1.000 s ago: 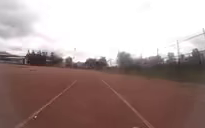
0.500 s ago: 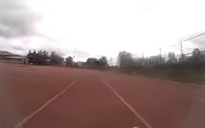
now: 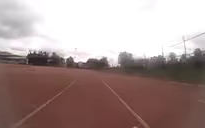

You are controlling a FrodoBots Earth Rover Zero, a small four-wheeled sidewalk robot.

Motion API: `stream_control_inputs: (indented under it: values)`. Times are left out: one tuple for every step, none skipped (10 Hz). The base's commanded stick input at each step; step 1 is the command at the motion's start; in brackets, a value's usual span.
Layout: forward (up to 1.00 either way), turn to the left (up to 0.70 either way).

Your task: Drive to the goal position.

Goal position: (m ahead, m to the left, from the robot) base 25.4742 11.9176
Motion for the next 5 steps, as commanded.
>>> stream_control_inputs:
  values:
    - [0.70,0.00]
    - [0.70,0.00]
    - [0.70,0.00]
    - [0.70,0.00]
    - [0.70,0.00]
